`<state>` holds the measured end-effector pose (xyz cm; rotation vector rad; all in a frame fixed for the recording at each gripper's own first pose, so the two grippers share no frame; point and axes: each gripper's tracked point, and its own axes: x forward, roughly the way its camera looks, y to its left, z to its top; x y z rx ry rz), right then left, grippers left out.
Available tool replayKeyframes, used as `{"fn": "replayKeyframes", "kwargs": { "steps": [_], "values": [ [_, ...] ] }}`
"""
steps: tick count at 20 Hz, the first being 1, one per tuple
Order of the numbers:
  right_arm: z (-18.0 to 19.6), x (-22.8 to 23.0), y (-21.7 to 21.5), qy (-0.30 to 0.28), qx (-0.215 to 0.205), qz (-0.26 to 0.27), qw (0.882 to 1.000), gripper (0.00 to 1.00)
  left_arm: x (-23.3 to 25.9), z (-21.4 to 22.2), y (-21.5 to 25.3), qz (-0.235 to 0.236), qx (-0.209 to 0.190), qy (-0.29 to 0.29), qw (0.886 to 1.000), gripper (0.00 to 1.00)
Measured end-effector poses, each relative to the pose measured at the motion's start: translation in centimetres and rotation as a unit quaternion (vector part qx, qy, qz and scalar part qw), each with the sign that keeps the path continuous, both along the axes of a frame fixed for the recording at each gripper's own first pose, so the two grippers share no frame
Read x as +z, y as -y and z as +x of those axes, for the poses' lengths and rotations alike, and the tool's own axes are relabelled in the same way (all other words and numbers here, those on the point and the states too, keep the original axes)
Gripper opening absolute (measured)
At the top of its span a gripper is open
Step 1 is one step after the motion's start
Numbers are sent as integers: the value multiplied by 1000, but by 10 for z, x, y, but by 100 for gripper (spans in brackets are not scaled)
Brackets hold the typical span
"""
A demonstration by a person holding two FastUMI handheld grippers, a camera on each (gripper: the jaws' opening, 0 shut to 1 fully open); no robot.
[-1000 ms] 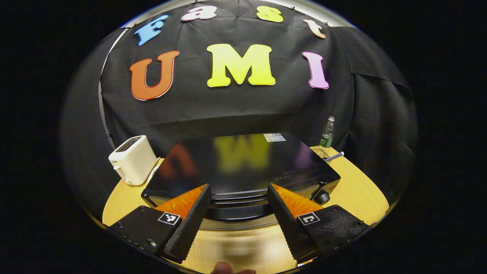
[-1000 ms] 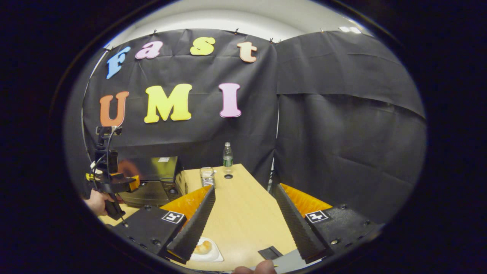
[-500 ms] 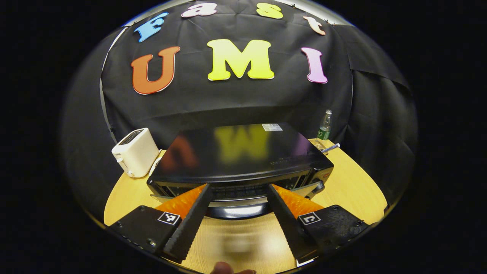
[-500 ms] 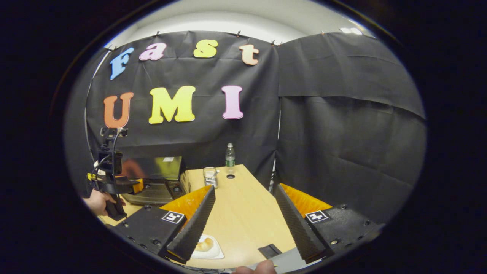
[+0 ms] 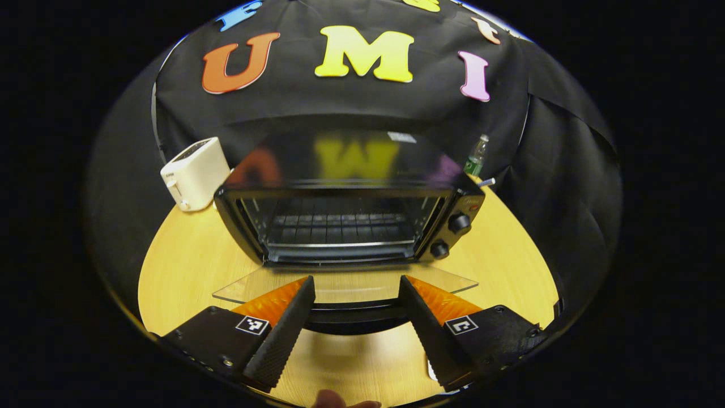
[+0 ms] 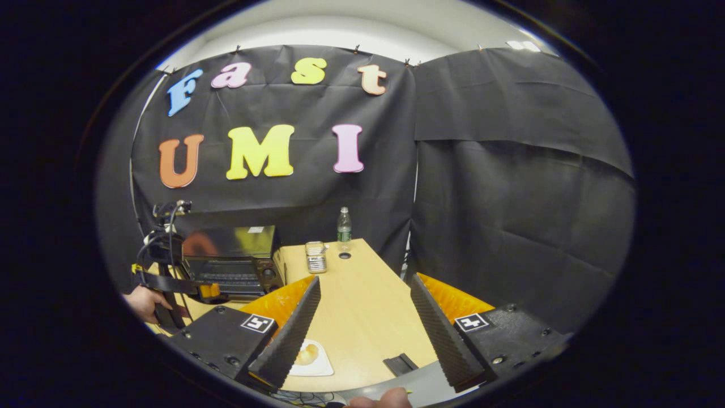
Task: Open the electric oven with the left hand, put the food in, and close the electric oven.
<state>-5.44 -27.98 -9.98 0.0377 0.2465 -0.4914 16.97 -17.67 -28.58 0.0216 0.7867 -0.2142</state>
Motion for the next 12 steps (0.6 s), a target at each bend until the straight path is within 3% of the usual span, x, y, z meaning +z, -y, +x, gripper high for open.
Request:
{"fn": "replayKeyframes", "kwargs": {
  "steps": [3, 4, 7, 8, 9, 12],
  "values": [
    [-8, -1, -2, -3, -1, -7, 1000, 98, -17, -14, -1, -5, -4, -26, 1000, 96],
    [-11, -4, -3, -8, -1, -5, 1000, 98, -23, -19, -2, -4, -8, -32, 999, 100],
    [-15, -13, -7, -21, 0, 3, 1000, 100, -49, -34, -5, -5, 0, -69, 998, 96],
    [-17, -13, -9, -21, 0, 3, 1000, 99, -58, -37, -7, -5, 1, -82, 997, 100],
    [-17, -13, -10, -22, 0, 2, 1000, 99, -66, -41, -9, -1, 0, -91, 996, 96],
    [-20, -16, -14, -29, 5, -1, 1000, 100, -82, -48, -14, 5, 3, -109, 994, 95]
  ]
}}
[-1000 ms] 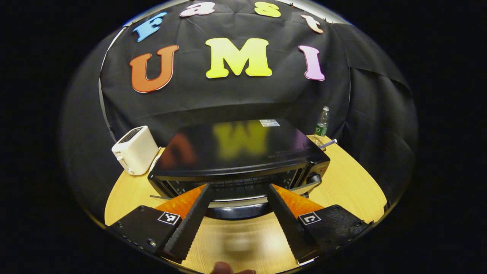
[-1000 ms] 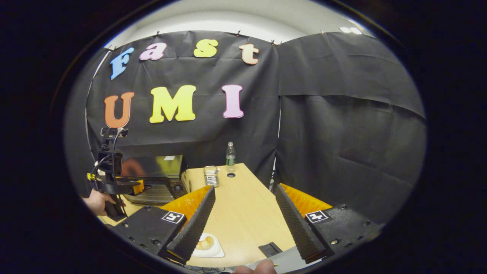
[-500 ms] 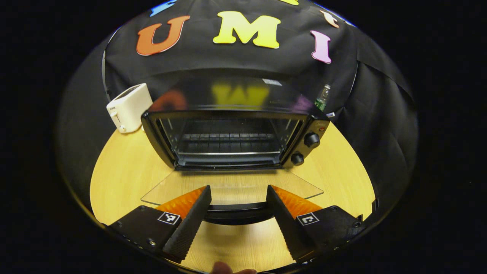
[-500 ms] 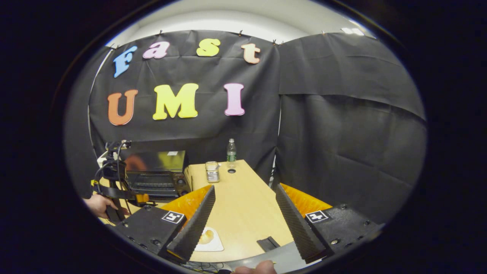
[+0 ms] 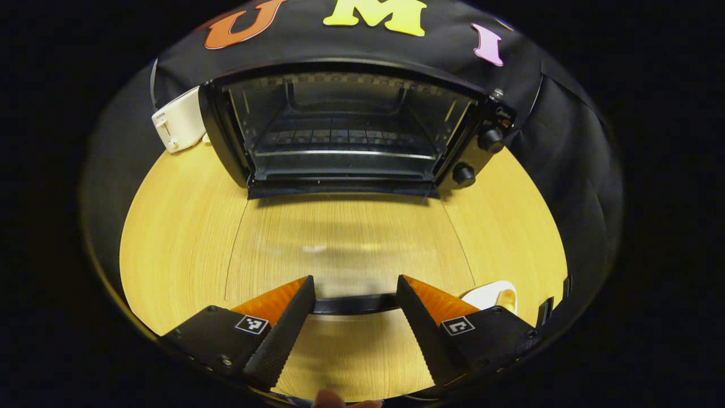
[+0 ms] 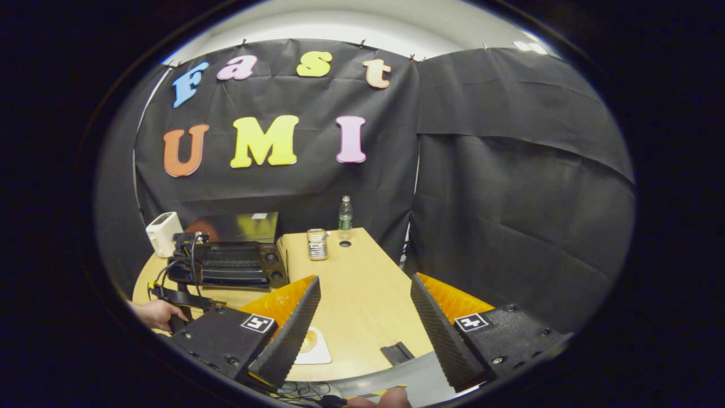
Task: Open the electric oven with the left hand, put the food in, and close the electric oven.
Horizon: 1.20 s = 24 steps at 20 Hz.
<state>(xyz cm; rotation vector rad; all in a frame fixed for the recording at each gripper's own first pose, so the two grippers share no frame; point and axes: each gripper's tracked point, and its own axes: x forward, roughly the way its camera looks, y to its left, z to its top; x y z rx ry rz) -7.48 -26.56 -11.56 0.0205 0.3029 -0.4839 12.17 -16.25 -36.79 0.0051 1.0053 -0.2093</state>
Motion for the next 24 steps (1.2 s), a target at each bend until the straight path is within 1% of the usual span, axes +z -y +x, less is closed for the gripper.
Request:
{"fn": "replayKeyframes", "kwargs": {
  "steps": [1, 5, 8, 10, 12, 13, 16, 19, 21, 22, 24],
  "values": [
    [-1, -1, 0, -2, 0, -1, 1000, 99, -1, 1, 0, 0, -2, 6, 1000, 96],
    [-3, -6, -6, -14, 6, 3, 1000, 99, -7, -1, -1, 8, -3, 3, 1000, 95],
    [-2, -5, -8, -18, 13, 0, 1000, 99, -5, 3, -1, 13, -5, 18, 1000, 95],
    [1, -9, -11, -23, 23, 5, 999, 100, 2, 7, 0, 8, -2, 36, 999, 95],
    [6, -14, -15, -27, 34, 14, 999, 99, 11, 6, 1, 0, -2, 49, 999, 94],
    [9, -18, -15, -29, 38, 19, 999, 100, 17, 7, 1, -6, -2, 57, 998, 94],
    [17, -30, -20, -37, 52, 39, 997, 99, 43, 10, -6, -12, 2, 89, 996, 94],
    [28, -50, -23, -47, 70, 57, 995, 99, 87, 7, -15, -20, 8, 142, 990, 94],
    [38, -71, -29, -57, 87, 74, 992, 100, 119, 4, -26, -18, 8, 186, 982, 94],
    [43, -85, -32, -66, 96, 81, 990, 99, 135, 1, -33, -13, 6, 208, 978, 94],
    [51, -116, -39, -95, 113, 100, 984, 100, 168, -7, -48, -3, 7, 248, 969, 94]
  ]
}}
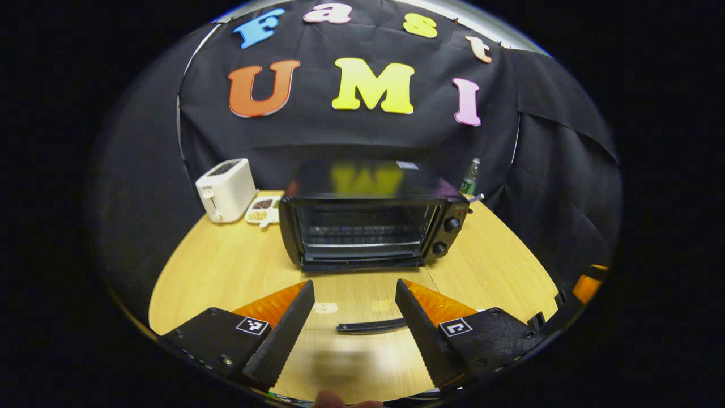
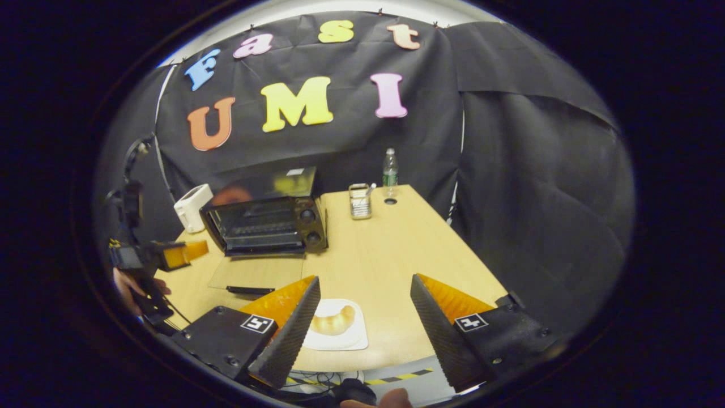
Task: Open the electric oven with the left hand, put the food in, and close the electric oven.
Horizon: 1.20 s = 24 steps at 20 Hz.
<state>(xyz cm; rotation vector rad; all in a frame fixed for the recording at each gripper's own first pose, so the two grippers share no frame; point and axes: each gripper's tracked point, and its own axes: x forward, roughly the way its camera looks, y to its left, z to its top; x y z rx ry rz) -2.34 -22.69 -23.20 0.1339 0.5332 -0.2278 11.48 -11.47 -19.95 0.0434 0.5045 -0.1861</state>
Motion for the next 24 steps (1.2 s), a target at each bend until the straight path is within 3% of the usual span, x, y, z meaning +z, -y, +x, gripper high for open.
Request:
{"fn": "replayKeyframes", "kwargs": {
  "steps": [5, 10, 16, 18, 21, 23, 24],
  "values": [
    [19, -71, -19, -80, 25, 61, 995, 99, 63, -22, -28, 15, 35, 73, 997, 93],
    [37, -124, -38, -131, 37, 116, 984, 92, 97, -40, -41, 2, 72, 103, 992, 93],
    [48, -165, -47, -181, 34, 165, 969, 85, 102, -45, -44, 7, 102, 98, 990, 93],
    [51, -173, -48, -191, 37, 171, 966, 78, 94, -46, -45, 7, 119, 86, 989, 93],
    [54, -177, -48, -200, 47, 175, 963, 77, 85, -47, -39, 0, 125, 73, 989, 94],
    [54, -177, -48, -206, 51, 181, 960, 70, 85, -47, -37, -5, 124, 68, 990, 94],
    [55, -177, -47, -205, 49, 186, 960, 62, 86, -46, -35, -9, 120, 69, 990, 94]
  ]
}}
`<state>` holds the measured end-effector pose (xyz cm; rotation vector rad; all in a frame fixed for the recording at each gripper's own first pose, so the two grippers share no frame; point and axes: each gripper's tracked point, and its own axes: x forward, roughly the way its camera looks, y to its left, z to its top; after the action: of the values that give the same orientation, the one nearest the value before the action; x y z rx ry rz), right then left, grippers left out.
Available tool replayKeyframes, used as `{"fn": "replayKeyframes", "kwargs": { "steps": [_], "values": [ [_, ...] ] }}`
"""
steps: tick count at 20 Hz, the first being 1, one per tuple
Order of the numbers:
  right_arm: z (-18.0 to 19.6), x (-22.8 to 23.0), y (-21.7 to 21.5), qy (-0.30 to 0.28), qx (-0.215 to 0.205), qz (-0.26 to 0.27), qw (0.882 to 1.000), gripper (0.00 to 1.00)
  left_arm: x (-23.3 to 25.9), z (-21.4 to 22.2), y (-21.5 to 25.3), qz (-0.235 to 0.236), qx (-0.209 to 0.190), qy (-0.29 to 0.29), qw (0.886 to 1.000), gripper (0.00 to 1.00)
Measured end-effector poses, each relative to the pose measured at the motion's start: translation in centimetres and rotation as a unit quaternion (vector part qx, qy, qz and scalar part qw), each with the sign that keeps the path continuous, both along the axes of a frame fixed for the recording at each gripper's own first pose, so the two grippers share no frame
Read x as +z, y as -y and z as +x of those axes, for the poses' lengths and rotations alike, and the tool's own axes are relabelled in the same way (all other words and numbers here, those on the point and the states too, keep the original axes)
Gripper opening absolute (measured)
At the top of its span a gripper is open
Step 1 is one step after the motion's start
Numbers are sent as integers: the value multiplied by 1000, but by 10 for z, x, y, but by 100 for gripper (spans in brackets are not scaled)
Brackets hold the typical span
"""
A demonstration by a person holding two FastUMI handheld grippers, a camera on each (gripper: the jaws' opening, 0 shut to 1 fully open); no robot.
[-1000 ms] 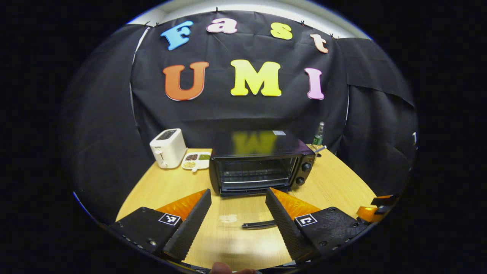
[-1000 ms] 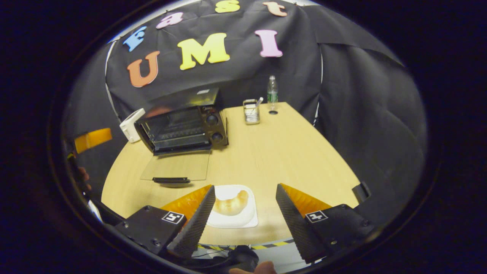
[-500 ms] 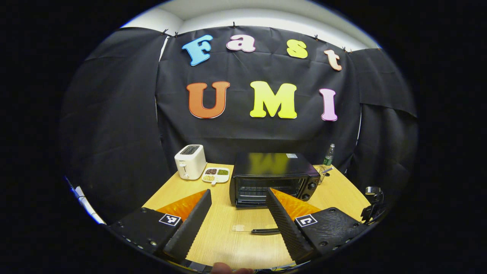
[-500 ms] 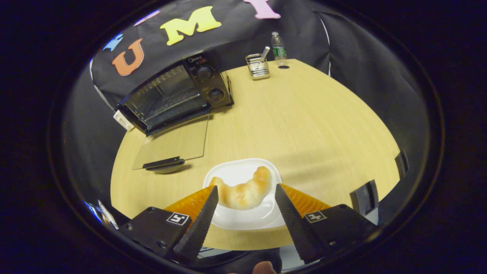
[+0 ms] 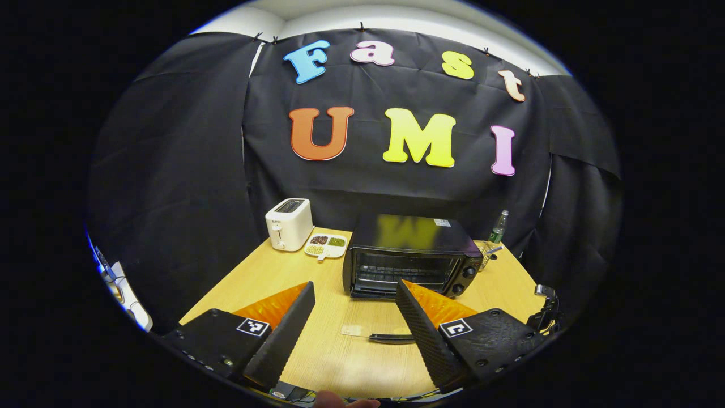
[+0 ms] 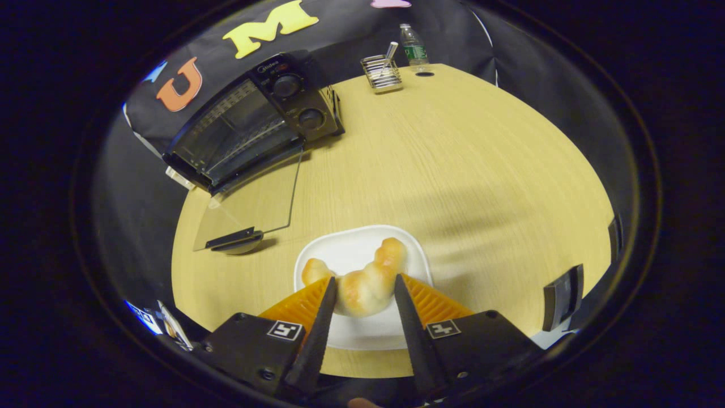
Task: Open the electric oven with the left hand, put the food in, and close the electric oven.
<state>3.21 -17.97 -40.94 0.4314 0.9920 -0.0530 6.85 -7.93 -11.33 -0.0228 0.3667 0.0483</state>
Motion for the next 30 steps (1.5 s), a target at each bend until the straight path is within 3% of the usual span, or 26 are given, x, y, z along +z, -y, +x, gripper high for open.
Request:
{"fn": "replayKeyframes", "kwargs": {
  "steps": [3, 6, 7, 14, 19, 20, 23, 30],
  "values": [
    [-1, -1, -1, -4, -29, 21, 999, 37, 4, 5, 1, -4, -19, 4, 1000, 94],
    [-2, 3, -2, 0, -70, 44, 997, 15, 15, 6, -6, 20, -44, 19, 999, 93],
    [-6, 5, -2, -1, -85, 48, 995, 12, 17, 7, -7, 23, -53, 23, 998, 94],
    [-38, 71, -18, 34, -172, 105, 979, 8, 12, 14, -11, 4, -102, 43, 994, 93],
    [-32, 117, -43, 81, -210, 133, 965, 8, 11, 14, -17, -17, -133, 55, 989, 94],
    [-25, 124, -49, 89, -210, 134, 964, 12, 12, 11, -20, -20, -137, 53, 989, 93],
    [9, 144, -70, 124, -200, 137, 962, 10, 12, 3, -44, -13, -134, 53, 989, 94],
    [115, 143, -120, 162, -178, 152, 958, 7, 2, -22, -114, 4, -74, 22, 997, 93]
  ]
}}
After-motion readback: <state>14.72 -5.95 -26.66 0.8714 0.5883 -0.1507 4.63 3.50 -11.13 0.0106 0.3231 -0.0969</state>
